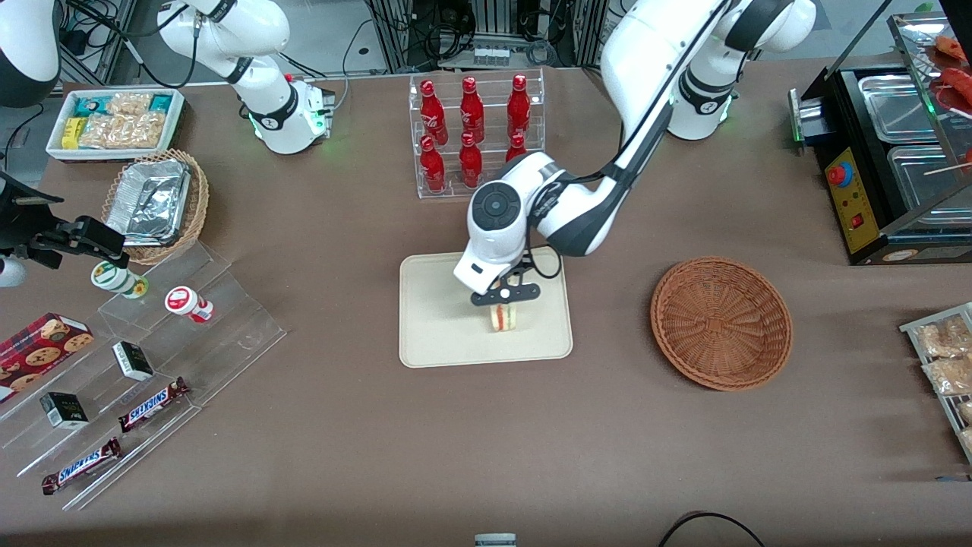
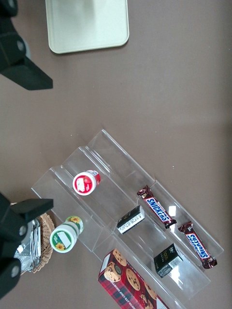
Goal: Place sandwich from basket to tray
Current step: 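Lift the sandwich and carry it over the cream tray, then lower the sandwich onto the tray and open the left gripper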
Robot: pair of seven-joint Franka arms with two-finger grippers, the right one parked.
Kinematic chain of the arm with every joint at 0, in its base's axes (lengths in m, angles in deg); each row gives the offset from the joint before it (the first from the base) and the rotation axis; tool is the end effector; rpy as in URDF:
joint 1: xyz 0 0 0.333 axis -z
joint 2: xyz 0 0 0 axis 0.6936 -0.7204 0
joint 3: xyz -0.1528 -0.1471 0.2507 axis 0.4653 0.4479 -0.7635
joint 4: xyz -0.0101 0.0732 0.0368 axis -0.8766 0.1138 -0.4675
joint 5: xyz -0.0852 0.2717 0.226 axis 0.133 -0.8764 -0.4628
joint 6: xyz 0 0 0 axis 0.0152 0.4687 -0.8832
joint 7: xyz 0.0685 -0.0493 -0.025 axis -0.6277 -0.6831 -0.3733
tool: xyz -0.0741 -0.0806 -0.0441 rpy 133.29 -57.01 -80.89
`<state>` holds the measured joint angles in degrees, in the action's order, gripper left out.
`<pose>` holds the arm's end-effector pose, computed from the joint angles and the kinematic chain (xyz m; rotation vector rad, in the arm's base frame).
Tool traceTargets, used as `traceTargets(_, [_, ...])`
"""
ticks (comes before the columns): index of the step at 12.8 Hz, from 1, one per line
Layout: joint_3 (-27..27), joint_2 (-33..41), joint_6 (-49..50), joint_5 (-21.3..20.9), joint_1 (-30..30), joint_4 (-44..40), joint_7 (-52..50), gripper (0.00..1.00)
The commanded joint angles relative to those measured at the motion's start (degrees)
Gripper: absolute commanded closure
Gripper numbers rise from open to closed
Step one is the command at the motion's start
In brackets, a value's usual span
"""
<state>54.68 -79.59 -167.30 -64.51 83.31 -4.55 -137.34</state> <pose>0.4825 -0.5007 0.2894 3.1186 0.2209 -0.1269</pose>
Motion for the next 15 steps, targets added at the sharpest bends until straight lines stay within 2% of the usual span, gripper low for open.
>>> traceTargets(1, [-0.8, -2.9, -3.4, 0.6, 2.0, -3.6, -2.9, 1.00])
traceTargets(10, [-0.8, -5.5, -4.1, 0.5, 3.4, -5.1, -6.0, 1.00])
traceTargets(11, [-0.8, -5.6, -4.2, 0.5, 3.4, -5.1, -6.5, 0.90])
traceTargets(12, [-0.8, -5.7, -4.2, 0.5, 3.4, -5.1, -6.7, 0.32])
traceTargets(13, [-0.8, -5.9, -4.2, 0.3, 3.4, -5.1, -6.6, 0.00])
traceTargets(15, [-0.8, -5.8, -4.2, 0.0, 3.5, -5.1, -6.6, 0.00])
